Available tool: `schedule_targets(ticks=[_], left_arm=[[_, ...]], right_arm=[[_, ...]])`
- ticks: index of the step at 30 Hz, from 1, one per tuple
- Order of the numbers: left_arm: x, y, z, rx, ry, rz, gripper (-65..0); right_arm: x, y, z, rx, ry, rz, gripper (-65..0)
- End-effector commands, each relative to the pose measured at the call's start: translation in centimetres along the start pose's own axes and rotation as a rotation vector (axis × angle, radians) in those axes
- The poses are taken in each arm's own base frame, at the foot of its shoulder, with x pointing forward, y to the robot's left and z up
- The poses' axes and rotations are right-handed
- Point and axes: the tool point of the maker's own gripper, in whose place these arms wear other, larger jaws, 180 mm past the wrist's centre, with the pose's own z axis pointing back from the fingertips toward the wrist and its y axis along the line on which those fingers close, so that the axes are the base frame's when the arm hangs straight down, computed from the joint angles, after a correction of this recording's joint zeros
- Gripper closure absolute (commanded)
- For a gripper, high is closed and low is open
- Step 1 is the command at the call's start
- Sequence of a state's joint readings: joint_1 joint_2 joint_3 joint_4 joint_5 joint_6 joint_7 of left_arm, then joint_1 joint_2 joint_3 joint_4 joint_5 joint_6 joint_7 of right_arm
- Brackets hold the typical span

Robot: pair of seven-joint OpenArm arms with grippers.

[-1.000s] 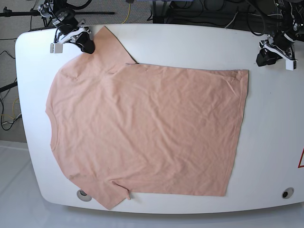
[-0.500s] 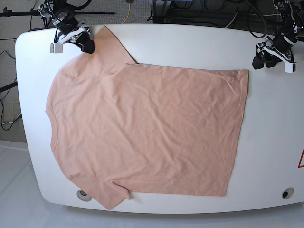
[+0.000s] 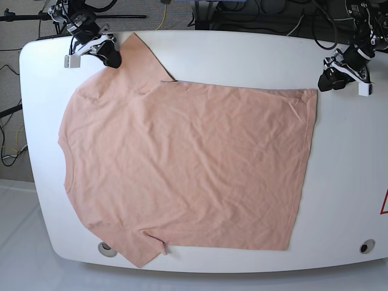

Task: Fold the T-shirt properly
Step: 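Position both open grippers at the shirt's shoulder edge corners, then close both grippers on the shirt's shoulder edge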

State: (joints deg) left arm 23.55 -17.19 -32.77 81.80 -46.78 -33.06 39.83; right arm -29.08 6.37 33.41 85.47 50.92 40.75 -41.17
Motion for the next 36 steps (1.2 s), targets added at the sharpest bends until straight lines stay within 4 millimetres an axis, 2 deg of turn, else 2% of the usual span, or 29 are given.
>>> schedule_targets(ticks=[1,19,29,36], left_arm=[[0.3,0.2,0.1,0.007,0.011,-0.021,-30.2],[0.5,-1.5,-1.6,-0.040,0.024,-0.023,-31.2],[-1.4,-2.4,-2.5,-0.058,0.127,-0.045,-37.6],[-2.5,-2.9,-2.7,-0.072,0.169,-0.049,-36.6]], right_arm=[[-0.3,-0.6,0.4,-0.026,0.025,0.007,0.0],[-0.1,-0.4,0.3,-0.022,0.021,0.013,0.0],[-0.1,-0.5,0.5,-0.027,0.018,0.011,0.0],[0.0,-0.4,0.3,-0.024,0.014,0.015,0.0]])
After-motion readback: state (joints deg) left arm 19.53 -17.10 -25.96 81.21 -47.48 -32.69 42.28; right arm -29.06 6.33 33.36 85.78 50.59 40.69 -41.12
